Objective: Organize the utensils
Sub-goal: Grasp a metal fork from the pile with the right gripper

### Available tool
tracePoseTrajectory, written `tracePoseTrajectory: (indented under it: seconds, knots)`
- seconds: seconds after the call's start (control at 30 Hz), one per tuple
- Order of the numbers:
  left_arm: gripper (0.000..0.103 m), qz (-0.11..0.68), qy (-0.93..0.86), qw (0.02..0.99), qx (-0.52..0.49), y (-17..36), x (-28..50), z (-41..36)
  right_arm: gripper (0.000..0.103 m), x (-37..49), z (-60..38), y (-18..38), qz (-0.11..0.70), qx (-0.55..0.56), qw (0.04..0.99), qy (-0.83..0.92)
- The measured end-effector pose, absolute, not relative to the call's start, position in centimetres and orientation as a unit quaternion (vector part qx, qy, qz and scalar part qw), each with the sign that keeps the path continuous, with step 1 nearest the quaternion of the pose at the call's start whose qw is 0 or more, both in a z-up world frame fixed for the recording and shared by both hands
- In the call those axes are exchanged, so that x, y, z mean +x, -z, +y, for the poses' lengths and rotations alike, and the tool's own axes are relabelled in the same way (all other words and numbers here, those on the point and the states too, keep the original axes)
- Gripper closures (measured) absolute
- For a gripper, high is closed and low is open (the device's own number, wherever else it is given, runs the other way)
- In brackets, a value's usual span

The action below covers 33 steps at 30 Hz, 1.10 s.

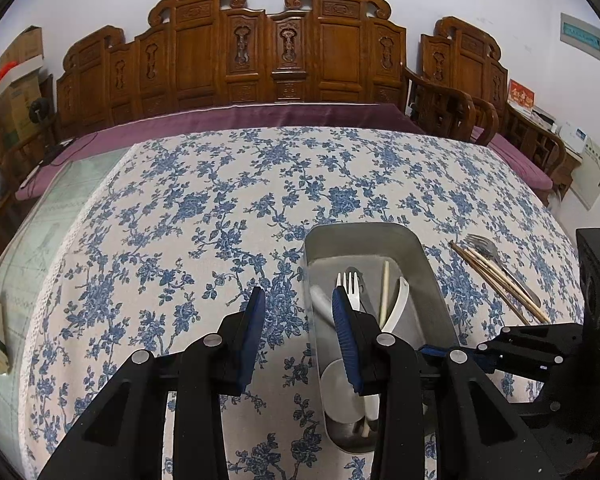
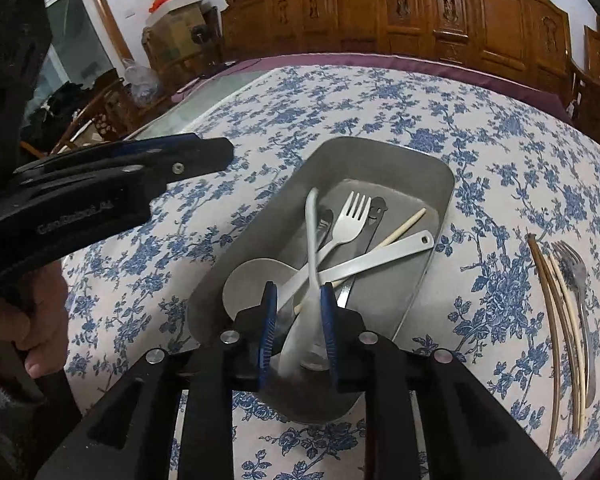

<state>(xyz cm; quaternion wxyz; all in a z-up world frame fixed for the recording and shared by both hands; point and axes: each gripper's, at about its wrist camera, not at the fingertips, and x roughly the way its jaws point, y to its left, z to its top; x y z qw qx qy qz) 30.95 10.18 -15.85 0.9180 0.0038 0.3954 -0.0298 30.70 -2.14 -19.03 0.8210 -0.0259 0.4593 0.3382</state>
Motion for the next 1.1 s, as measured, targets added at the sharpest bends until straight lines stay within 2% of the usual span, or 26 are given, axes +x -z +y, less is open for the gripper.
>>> tracePoseTrajectory:
  seconds: [0.07, 0.23, 0.37, 0.57, 0.8, 1.1]
  knots:
    - [0.069, 0.395, 0.031, 0.918, 0.004, 15.8, 30.9, 10.0, 0.074, 30.6, -2.5, 18.7, 0.454, -0.026, 0.824, -0.339]
    - [0.058, 0.392, 0.035, 0.919, 0.004, 15.8, 30.7, 9.8, 0.073, 30.3, -4.7, 17.4, 0.433, -0.043, 0.840, -0.324]
    - [0.037, 0.388, 0.039, 0.921, 0.009, 15.6, 30.4, 8.9, 0.073, 30.2, -8.5, 16.9, 0.420, -0.060, 0.856, -0.296]
    - [0.021, 0.383, 0.059, 0.922, 0.024, 15.5, 29.5, 6.3, 0.073, 30.7, -16.0, 17.3, 0.418, -0.075, 0.873, -0.241]
    - [0.018, 0.385, 0.077, 0.919, 0.044, 16.0, 28.6, 3.0, 0.073, 32.4, -22.7, 19.3, 0.426, -0.067, 0.881, -0.193]
    - [0.018, 0.399, 0.100, 0.910, 0.049, 17.1, 28.3, -0.8, 0.073, 37.2, -24.3, 22.7, 0.450, -0.060, 0.871, -0.189]
